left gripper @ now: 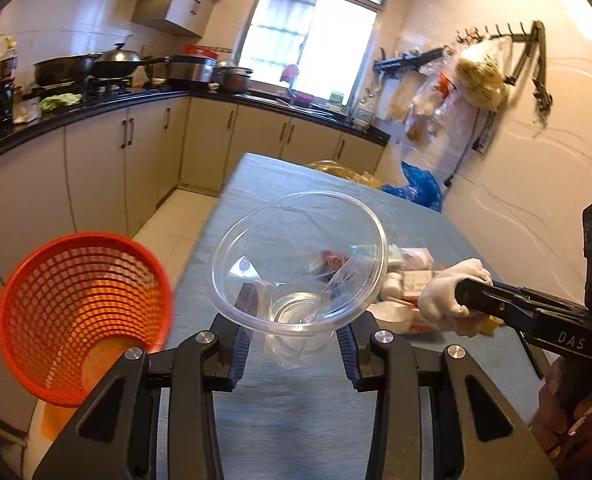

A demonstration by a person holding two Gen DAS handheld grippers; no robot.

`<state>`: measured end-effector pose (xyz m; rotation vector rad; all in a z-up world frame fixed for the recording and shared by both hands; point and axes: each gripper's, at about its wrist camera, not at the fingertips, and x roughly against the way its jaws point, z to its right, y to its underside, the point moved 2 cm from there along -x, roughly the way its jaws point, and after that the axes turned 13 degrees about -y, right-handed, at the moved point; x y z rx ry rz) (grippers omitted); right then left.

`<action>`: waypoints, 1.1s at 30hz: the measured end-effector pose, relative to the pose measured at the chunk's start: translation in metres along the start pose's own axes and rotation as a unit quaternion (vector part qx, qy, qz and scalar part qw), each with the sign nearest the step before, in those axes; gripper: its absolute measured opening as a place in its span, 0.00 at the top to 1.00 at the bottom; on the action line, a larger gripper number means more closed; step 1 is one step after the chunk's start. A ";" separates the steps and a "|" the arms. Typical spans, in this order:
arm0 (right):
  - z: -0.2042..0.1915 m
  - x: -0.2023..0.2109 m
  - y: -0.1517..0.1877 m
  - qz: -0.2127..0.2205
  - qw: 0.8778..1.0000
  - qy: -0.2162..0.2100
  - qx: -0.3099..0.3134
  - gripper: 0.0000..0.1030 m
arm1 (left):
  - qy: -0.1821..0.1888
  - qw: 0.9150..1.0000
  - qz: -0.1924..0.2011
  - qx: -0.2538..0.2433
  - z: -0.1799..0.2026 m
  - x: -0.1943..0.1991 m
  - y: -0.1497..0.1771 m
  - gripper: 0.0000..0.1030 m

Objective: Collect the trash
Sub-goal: 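Carry the clear cup and white cloth with both tools over the red basket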

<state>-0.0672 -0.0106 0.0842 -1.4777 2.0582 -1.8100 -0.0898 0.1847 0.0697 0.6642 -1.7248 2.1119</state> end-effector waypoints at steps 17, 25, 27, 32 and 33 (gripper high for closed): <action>-0.090 -0.101 -0.031 -0.062 0.993 -0.091 0.041 0.56 | -0.096 0.993 -0.001 0.070 -0.124 0.008 0.005 0.64; -0.121 -0.147 -0.036 -0.096 0.987 -0.127 0.035 0.56 | -0.132 0.987 -0.015 0.090 -0.171 0.009 0.015 0.64; -0.128 -0.157 -0.035 -0.104 0.985 -0.132 0.033 0.56 | -0.137 0.986 -0.020 0.097 -0.180 0.009 0.019 0.64; -0.139 -0.177 -0.034 -0.118 0.983 -0.141 0.030 0.56 | -0.138 0.984 -0.034 0.106 -0.191 0.002 0.023 0.64; -0.140 -0.182 -0.034 -0.120 0.982 -0.141 0.030 0.56 | -0.139 0.984 -0.036 0.106 -0.191 -0.001 0.021 0.64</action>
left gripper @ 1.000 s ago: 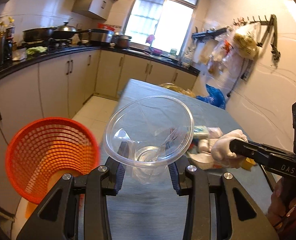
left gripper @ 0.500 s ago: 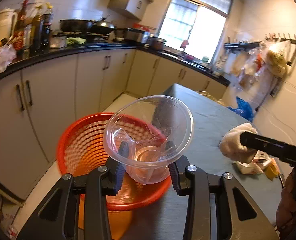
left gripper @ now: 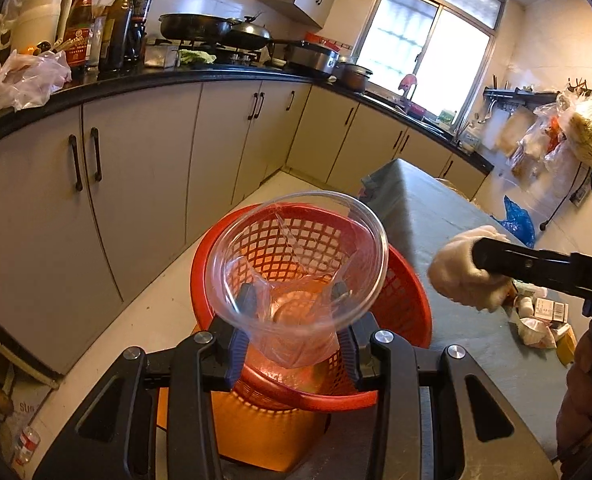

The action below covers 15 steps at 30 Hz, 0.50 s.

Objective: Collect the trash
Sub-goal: 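Carry the clear cup and white cloth with both tools over the red basket, then open both tools to drop the cup and cloth into the red basket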

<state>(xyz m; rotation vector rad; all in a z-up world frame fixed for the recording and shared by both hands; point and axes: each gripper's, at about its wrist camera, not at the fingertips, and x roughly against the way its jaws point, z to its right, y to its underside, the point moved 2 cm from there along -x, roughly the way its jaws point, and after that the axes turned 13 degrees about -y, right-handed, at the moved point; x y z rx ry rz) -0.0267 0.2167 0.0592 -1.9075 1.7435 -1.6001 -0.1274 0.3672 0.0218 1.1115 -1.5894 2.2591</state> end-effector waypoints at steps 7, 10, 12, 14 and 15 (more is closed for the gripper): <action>0.002 -0.021 -0.008 -0.005 1.000 0.008 -0.004 0.45 | -0.002 1.000 -0.004 -0.005 0.009 -0.012 -0.004 0.61; 0.004 -0.019 -0.010 0.008 1.000 0.015 -0.001 0.32 | -0.001 1.000 -0.004 0.002 0.011 -0.016 -0.004 0.42; 0.006 -0.013 -0.011 0.018 1.000 0.016 0.001 0.31 | 0.000 1.000 0.001 0.003 0.014 -0.018 -0.004 0.41; 0.007 -0.006 -0.012 0.024 1.000 0.015 0.000 0.31 | 0.001 1.000 -0.001 0.002 0.016 -0.019 -0.004 0.40; 0.008 -0.002 -0.012 0.028 1.000 0.015 -0.001 0.31 | 0.003 1.000 0.000 0.004 0.017 -0.018 -0.004 0.40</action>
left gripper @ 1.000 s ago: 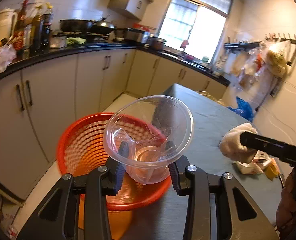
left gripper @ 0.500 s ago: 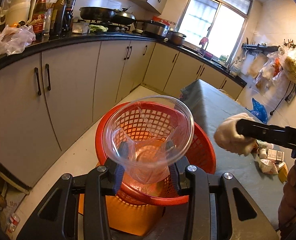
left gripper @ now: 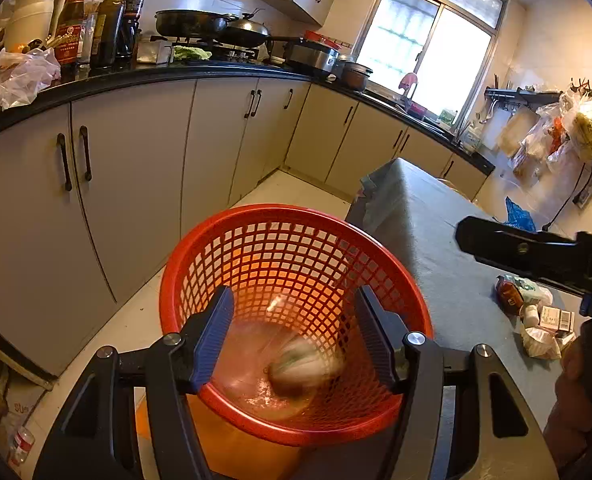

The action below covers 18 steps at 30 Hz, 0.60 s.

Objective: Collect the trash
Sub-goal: 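Open both tools to drop the cup and cloth into the red basket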

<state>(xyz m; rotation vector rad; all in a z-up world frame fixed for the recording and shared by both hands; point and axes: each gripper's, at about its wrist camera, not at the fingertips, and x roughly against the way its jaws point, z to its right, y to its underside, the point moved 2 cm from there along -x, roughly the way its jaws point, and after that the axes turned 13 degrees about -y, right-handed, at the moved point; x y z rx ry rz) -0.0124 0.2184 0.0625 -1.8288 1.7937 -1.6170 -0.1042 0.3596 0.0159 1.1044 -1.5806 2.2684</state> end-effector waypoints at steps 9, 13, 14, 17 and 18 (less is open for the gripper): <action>0.019 0.045 0.010 0.034 0.999 0.006 -0.027 0.30 | 0.013 1.000 0.020 -0.015 0.012 0.010 0.004 0.37; 0.026 0.061 0.021 0.042 0.998 0.005 -0.040 0.30 | 0.021 0.999 0.029 -0.023 0.020 0.016 0.005 0.36; 0.028 0.064 0.023 0.043 0.998 0.008 -0.040 0.30 | 0.021 0.999 0.031 -0.028 0.022 0.018 0.005 0.36; 0.030 0.072 0.029 0.041 0.998 0.017 -0.041 0.30 | 0.025 0.998 0.043 -0.037 0.030 0.026 0.007 0.36; 0.031 0.077 0.031 0.043 0.998 0.020 -0.043 0.30 | 0.028 0.998 0.047 -0.037 0.032 0.030 0.008 0.34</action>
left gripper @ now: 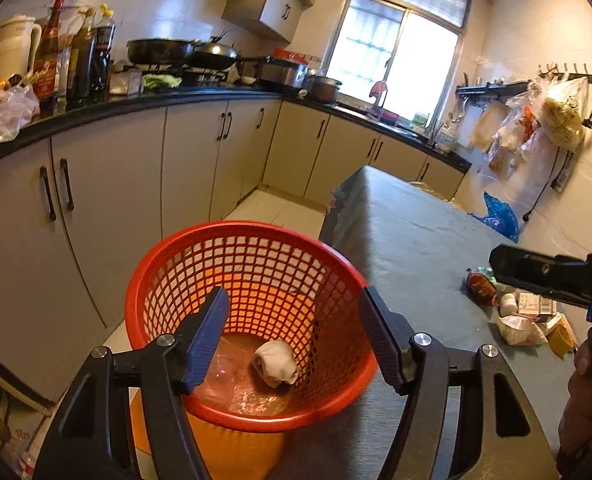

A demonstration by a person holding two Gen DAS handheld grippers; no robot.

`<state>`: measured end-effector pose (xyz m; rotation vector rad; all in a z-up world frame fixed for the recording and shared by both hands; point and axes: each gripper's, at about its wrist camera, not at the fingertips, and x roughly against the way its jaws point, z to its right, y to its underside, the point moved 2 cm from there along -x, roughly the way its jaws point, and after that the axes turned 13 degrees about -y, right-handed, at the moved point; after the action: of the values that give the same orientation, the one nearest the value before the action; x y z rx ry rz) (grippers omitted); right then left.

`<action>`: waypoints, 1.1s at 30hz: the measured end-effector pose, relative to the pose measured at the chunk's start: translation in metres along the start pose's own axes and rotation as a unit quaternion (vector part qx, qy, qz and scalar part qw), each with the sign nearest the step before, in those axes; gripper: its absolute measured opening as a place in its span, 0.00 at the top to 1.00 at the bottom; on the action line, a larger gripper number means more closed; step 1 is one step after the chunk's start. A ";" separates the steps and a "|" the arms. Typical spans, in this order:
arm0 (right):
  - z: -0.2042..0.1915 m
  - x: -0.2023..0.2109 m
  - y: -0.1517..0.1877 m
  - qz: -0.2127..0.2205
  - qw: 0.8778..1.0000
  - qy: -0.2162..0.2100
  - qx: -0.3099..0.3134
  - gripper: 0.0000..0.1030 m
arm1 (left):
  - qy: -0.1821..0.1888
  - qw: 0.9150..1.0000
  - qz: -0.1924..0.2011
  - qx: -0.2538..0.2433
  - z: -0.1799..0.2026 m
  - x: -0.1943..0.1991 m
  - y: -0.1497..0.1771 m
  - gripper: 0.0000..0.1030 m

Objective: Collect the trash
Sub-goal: 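Move both open tools back toward the items on the table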

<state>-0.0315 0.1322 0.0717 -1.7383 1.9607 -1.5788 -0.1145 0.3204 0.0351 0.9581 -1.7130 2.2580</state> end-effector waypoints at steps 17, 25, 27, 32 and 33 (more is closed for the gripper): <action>0.029 0.065 0.024 0.043 0.999 0.016 -0.018 0.27 | 0.023 0.999 0.007 -0.038 0.052 0.023 0.000 0.32; 0.050 0.092 0.033 0.061 0.997 0.023 -0.037 0.27 | 0.036 0.998 0.006 -0.059 0.082 0.030 0.001 0.32; 0.056 0.099 0.036 0.066 0.997 0.025 -0.042 0.27 | 0.039 0.997 0.002 -0.064 0.091 0.030 0.004 0.32; 0.070 0.117 0.043 0.078 0.995 0.037 -0.052 0.27 | 0.050 0.996 -0.004 -0.080 0.112 0.032 0.007 0.32; 0.073 0.121 0.044 0.081 0.994 0.039 -0.056 0.27 | 0.053 0.995 -0.005 -0.085 0.117 0.033 0.008 0.32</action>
<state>-0.0576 -0.0137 0.0708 -1.5301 2.2037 -1.5320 -0.0980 0.2029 0.0639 0.7950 -1.8155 2.0753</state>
